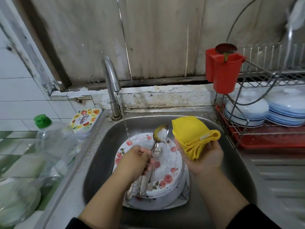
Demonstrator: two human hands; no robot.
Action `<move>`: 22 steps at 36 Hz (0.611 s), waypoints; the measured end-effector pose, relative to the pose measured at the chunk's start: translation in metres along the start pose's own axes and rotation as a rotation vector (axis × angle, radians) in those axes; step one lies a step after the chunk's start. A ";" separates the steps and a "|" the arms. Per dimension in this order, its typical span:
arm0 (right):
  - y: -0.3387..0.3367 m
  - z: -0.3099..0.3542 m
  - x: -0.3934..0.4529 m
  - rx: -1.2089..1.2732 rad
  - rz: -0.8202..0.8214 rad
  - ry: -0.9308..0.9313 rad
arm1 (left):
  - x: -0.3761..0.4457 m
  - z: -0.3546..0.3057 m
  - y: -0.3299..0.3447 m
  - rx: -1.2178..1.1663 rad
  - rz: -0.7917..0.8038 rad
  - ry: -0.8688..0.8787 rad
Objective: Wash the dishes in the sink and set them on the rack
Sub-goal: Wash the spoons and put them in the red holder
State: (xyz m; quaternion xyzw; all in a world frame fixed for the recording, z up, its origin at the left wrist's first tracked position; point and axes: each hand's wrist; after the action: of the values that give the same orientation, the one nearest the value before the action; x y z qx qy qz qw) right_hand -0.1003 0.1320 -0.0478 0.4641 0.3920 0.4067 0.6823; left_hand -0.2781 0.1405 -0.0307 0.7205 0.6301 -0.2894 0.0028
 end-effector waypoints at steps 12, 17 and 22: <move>0.005 -0.009 -0.012 -0.045 0.166 0.157 | -0.022 -0.008 0.006 -0.039 -0.086 0.196; 0.010 -0.020 -0.018 -0.213 0.286 0.272 | -0.027 -0.004 0.018 -0.028 0.083 0.115; 0.008 -0.028 -0.018 -0.513 0.119 0.216 | -0.033 -0.004 0.022 -0.125 0.282 -0.002</move>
State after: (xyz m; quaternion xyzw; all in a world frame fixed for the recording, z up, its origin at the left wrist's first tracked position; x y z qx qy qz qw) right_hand -0.1336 0.1261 -0.0445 0.2525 0.3190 0.5789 0.7066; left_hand -0.2575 0.1072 -0.0212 0.7999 0.5395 -0.2472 0.0892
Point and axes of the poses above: each hand's wrist, its own x-axis towards the middle knuckle, its own y-axis out of the palm, z = x × y, and after that the axes turned 10 degrees about -y, right-handed
